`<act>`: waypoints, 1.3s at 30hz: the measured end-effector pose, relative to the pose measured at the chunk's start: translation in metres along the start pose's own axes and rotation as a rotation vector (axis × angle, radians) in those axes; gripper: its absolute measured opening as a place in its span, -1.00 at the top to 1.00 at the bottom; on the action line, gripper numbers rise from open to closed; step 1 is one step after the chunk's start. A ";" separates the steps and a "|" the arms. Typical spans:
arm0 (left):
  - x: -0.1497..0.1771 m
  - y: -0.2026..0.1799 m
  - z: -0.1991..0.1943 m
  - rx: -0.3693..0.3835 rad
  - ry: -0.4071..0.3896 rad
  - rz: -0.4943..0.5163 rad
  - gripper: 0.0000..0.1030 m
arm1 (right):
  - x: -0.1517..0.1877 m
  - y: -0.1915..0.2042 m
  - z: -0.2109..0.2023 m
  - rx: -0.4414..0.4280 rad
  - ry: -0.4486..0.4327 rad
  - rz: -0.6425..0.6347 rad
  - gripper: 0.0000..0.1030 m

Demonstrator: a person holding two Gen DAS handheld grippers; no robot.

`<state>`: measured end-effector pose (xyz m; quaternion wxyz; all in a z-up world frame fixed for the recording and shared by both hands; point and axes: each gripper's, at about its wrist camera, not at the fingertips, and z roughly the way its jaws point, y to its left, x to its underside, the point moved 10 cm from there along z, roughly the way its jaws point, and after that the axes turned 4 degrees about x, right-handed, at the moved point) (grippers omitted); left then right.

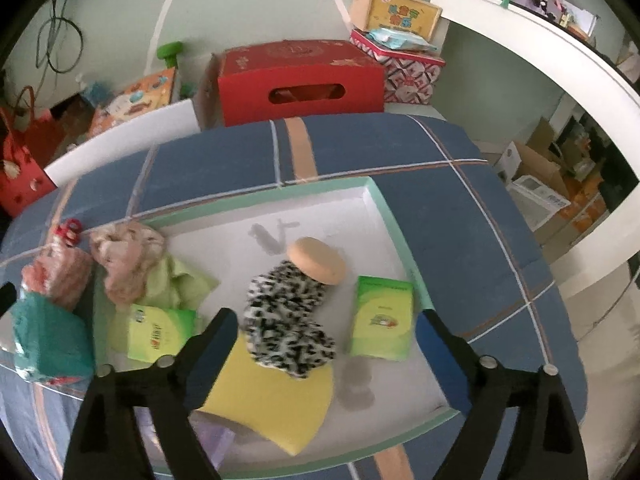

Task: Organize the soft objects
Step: 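Withdraw both open tools from the tray back toward the pile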

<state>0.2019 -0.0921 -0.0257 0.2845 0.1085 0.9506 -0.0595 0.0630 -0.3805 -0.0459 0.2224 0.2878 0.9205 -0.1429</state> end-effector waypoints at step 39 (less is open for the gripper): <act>0.007 0.095 -0.008 0.176 -0.039 -0.278 -0.76 | -0.006 0.189 -0.071 -0.407 -0.126 -0.164 -0.81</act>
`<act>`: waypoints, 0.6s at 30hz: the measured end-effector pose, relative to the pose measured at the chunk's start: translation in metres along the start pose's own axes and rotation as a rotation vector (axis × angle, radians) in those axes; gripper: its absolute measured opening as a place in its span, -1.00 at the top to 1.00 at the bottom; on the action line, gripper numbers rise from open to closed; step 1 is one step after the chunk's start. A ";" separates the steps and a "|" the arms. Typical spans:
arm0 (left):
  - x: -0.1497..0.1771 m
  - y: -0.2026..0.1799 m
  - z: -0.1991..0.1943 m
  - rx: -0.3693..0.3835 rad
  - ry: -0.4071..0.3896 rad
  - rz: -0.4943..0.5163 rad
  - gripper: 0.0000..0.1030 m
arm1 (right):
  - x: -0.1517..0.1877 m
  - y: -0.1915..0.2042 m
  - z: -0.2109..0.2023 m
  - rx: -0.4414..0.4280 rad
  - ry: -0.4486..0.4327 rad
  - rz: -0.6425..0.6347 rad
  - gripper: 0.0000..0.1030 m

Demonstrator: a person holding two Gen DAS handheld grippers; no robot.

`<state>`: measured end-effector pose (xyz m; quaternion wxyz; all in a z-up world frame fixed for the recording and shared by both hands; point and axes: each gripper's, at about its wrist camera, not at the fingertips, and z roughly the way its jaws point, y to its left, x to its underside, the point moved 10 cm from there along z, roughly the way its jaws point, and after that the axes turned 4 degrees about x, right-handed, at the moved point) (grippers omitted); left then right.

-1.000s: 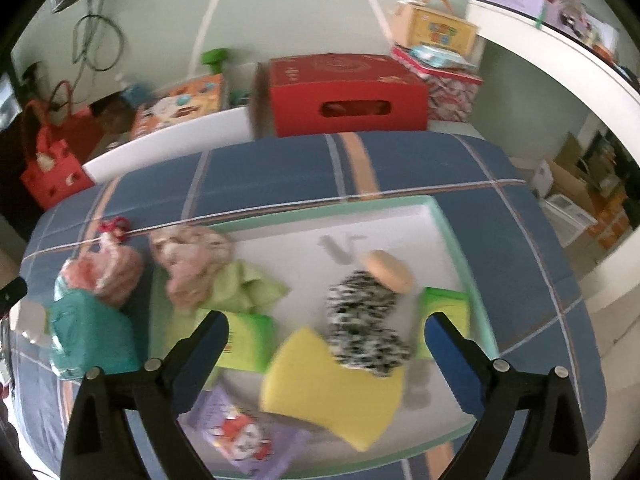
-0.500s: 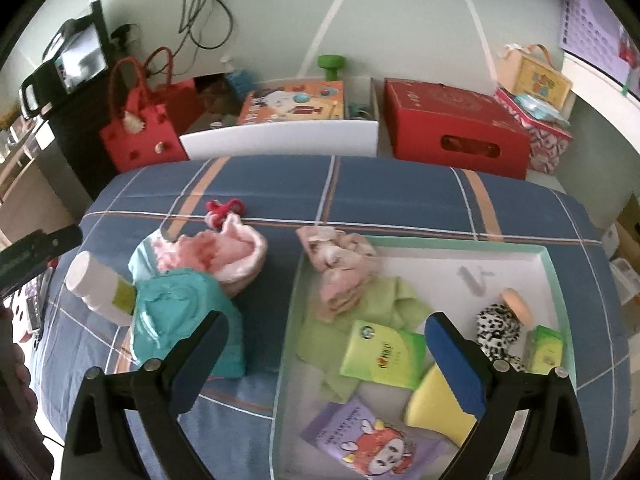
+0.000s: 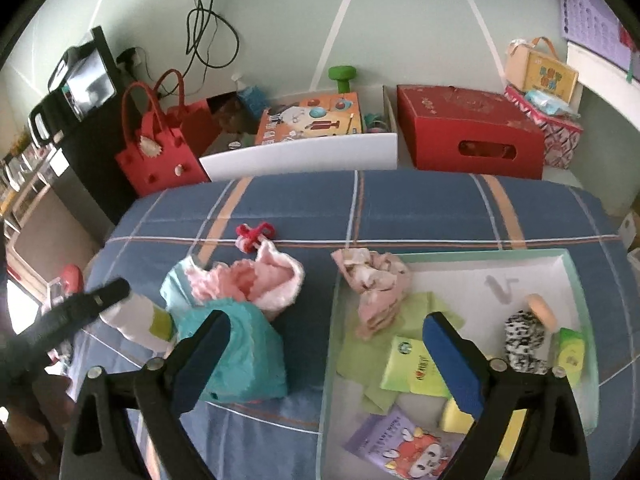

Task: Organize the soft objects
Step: 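Withdraw both open tools from the tray back toward the pile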

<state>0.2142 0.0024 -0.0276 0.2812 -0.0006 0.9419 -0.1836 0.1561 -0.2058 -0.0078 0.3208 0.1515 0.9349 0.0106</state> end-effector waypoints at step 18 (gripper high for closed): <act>0.018 -0.025 -0.001 0.100 0.043 0.012 -0.44 | 0.000 0.015 0.044 -0.106 0.077 0.122 -0.02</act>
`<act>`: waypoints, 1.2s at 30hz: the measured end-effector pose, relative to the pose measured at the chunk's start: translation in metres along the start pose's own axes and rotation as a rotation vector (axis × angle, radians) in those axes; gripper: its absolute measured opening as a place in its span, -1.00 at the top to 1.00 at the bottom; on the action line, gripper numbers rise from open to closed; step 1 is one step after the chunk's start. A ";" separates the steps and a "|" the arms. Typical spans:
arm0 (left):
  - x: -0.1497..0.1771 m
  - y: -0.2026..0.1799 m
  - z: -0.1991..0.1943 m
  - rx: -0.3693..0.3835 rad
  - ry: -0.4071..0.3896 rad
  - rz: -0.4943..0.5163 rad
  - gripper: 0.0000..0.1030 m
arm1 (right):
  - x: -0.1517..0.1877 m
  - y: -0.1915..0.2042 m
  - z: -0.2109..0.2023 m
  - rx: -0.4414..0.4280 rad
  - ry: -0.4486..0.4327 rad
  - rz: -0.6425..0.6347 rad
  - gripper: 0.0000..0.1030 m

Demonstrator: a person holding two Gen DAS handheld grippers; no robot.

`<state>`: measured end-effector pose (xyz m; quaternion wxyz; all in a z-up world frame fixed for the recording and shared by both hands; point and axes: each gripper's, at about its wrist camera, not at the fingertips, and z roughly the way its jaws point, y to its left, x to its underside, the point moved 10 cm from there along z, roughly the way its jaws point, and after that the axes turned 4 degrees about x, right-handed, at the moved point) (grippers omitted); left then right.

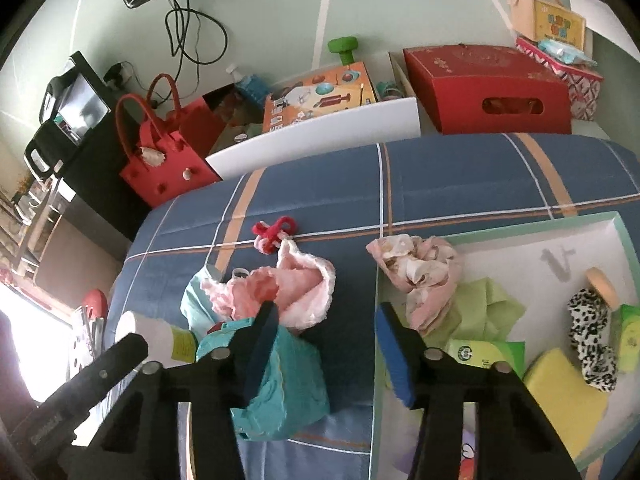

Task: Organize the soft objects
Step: 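Withdraw both open tools from the tray back toward the pile, then grasp the red tape roll with the left tool while the right tool grasps the pink zigzag cloth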

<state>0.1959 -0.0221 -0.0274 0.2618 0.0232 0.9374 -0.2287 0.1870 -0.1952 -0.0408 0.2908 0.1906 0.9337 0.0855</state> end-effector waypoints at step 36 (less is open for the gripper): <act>0.044 0.057 0.071 -0.080 0.140 -0.235 0.24 | 0.005 0.005 0.033 -0.111 0.003 0.058 0.80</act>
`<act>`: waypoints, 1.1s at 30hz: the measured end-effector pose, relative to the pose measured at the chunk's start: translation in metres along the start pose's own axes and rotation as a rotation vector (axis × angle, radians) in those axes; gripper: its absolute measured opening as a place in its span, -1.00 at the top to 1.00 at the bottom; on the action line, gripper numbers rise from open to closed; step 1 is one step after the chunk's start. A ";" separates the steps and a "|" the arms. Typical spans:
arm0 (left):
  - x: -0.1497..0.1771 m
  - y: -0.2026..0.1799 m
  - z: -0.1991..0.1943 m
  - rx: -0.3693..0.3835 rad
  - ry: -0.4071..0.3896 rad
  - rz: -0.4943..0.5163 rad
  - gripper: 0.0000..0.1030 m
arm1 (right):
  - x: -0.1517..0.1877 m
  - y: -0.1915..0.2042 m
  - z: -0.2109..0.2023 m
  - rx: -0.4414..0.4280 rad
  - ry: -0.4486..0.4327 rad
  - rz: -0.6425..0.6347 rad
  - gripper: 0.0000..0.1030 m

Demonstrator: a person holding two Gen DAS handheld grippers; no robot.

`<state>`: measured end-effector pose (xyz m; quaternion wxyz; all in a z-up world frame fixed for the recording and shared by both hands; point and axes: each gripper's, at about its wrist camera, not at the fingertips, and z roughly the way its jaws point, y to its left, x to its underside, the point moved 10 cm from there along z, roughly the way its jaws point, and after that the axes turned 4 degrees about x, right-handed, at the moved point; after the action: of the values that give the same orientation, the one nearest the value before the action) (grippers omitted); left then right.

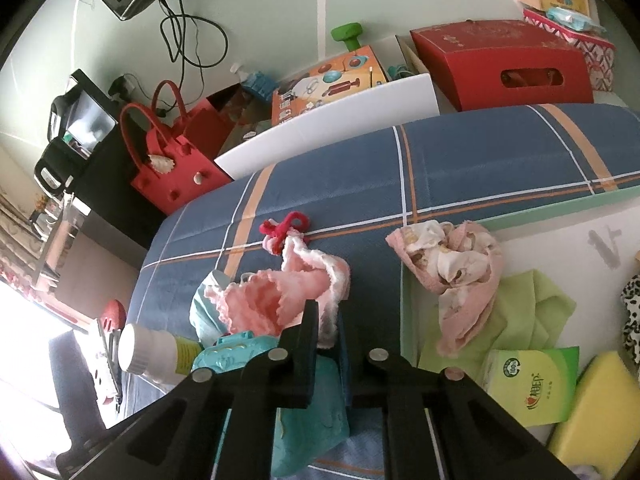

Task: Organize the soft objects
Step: 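Grasp the red tape roll with the left tool while the right tool grasps the pink zigzag cloth, then lift and carry the tape roll and zigzag cloth over the tray with both tools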

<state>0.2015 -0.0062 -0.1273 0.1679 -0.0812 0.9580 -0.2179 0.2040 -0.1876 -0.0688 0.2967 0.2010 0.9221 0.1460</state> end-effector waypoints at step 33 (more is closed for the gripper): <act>-0.004 -0.004 0.024 -0.028 0.002 0.000 0.66 | 0.001 0.001 0.006 -0.010 0.003 -0.004 0.93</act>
<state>0.2144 -0.0180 -0.1445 0.1660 -0.0832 0.9611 -0.2044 0.2068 -0.1852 -0.0737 0.2966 0.1975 0.9222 0.1501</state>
